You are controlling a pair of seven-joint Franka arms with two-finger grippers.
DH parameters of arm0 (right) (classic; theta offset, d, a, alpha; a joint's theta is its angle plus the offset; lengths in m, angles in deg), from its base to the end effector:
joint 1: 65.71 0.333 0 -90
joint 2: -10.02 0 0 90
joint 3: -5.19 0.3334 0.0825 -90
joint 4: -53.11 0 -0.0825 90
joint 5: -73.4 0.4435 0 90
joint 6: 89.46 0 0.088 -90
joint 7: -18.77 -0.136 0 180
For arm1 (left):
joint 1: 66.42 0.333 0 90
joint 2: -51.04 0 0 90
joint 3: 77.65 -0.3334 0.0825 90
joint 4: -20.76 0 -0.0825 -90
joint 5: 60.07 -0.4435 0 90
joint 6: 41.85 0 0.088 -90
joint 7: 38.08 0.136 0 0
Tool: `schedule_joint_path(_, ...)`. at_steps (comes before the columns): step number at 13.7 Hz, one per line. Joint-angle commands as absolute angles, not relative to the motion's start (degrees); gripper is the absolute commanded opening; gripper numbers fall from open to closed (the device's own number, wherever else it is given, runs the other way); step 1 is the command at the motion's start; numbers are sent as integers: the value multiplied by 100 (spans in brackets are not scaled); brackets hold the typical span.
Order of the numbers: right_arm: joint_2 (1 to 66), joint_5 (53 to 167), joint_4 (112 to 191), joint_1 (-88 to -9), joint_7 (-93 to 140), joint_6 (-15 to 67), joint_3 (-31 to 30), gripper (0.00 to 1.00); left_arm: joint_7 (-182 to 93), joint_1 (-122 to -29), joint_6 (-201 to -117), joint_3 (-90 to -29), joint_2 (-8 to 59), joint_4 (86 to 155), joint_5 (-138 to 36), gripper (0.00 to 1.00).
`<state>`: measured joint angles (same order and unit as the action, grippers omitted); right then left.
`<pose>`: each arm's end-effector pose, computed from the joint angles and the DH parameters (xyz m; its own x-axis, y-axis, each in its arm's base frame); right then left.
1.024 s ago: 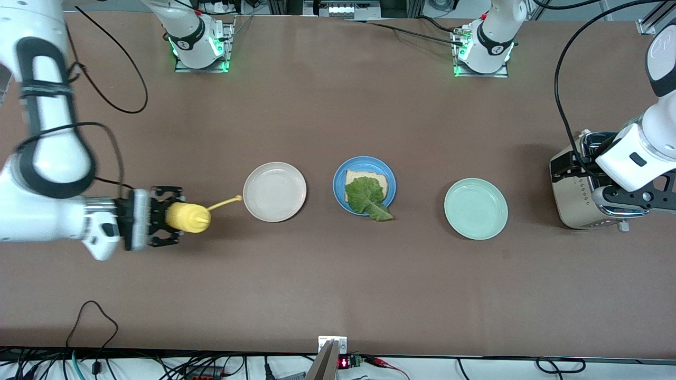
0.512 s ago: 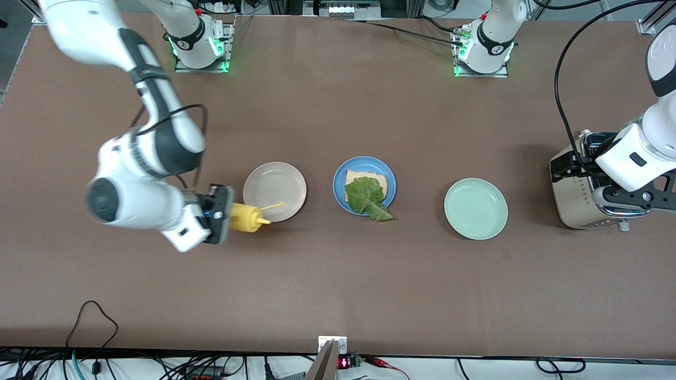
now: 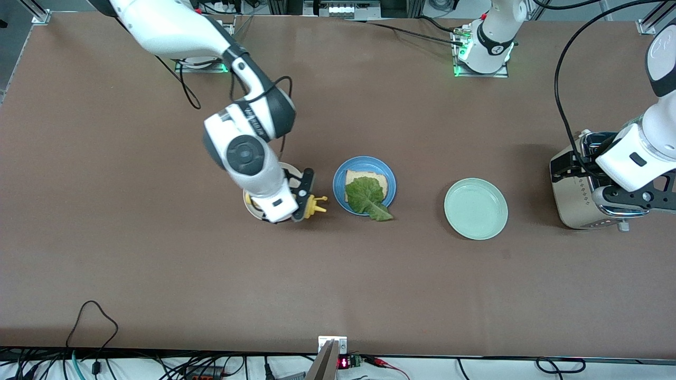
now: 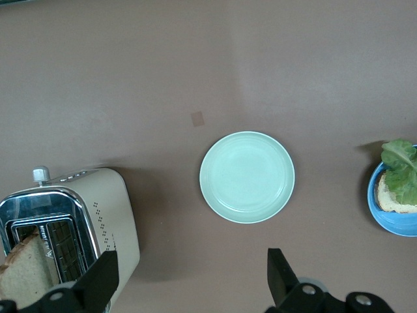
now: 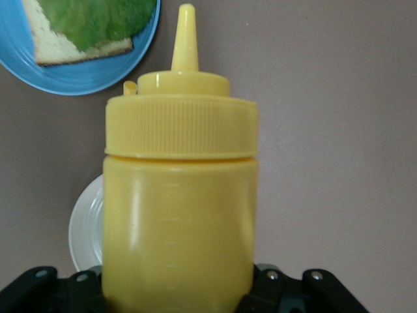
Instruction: Make sandwich in blue plate with both arms
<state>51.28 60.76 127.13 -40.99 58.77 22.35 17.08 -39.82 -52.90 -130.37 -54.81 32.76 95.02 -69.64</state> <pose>0.6724 0.4323 0.2816 0.1931 0.9782 -0.0770 0.9812 -0.1921 0.0195 0.7027 -0.0509 0.5586 0.9923 -0.1151 -0.0450 -0.1172 -0.9920 -0.0463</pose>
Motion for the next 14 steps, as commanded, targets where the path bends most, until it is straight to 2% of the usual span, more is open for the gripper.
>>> schedule_joint_path(1, 5168, 5374, 12641, -3812, 5551, 2181, 1635, 12, -4001, -5262, -12931, -5463, 3319, 9459, -6885, 100)
schedule_joint_path(7, 5239, 4616, 12641, -3338, 5226, 1944, 1531, 12, -4001, -5262, -12895, -5463, 3319, 9450, -6885, 100)
schedule_joint_path(10, 5256, 4607, 12510, -2986, 5217, 1874, 1249, 12, -4001, -5262, -12904, -5463, 3319, 9450, -6885, 100)
schedule_joint_path(14, 5256, 4598, 12465, -2836, 5199, 1812, 1213, 12, -4001, -5262, -12895, -5463, 3319, 9450, -6885, 100)
